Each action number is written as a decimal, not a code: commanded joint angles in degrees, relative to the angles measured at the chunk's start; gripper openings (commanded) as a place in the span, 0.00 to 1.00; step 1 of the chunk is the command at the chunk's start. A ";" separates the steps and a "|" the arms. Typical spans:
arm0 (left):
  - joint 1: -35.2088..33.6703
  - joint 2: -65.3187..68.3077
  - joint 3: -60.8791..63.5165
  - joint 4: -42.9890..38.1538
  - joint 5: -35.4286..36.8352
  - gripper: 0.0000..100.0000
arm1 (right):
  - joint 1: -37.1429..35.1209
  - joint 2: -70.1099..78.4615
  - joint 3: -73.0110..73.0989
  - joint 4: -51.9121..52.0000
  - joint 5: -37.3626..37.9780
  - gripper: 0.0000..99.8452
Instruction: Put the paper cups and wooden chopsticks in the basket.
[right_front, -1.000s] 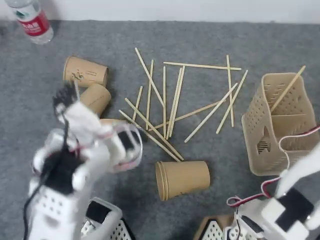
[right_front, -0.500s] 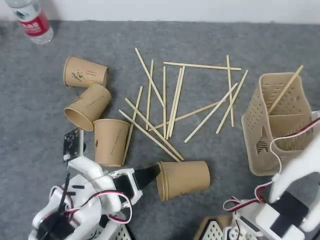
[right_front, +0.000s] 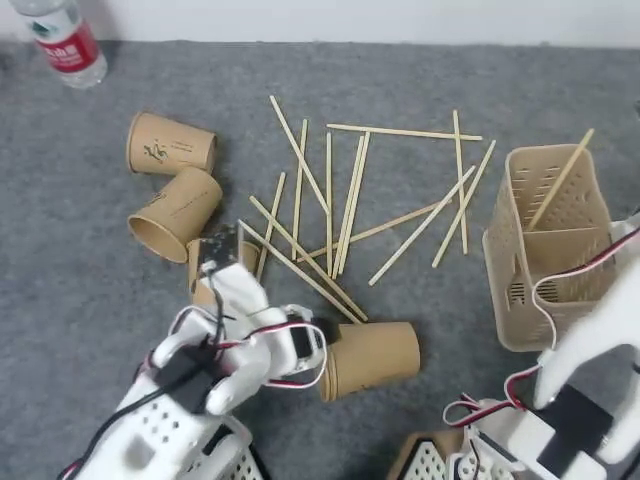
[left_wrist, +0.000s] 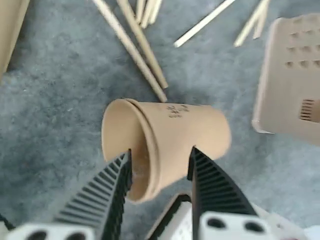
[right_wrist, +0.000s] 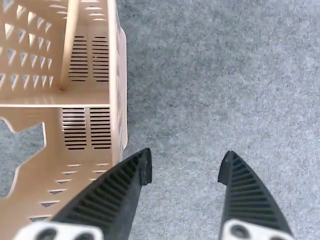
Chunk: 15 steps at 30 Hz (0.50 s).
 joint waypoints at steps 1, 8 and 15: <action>0.18 0.97 5.23 -6.07 -0.53 0.17 | -1.01 -1.80 -2.20 0.13 -0.53 0.24; 0.35 0.97 9.54 -16.26 -0.35 0.17 | -2.24 -1.80 -2.29 0.04 -0.53 0.24; 8.62 0.97 16.04 -28.13 5.27 0.17 | -2.33 -1.80 -2.20 0.31 -0.53 0.24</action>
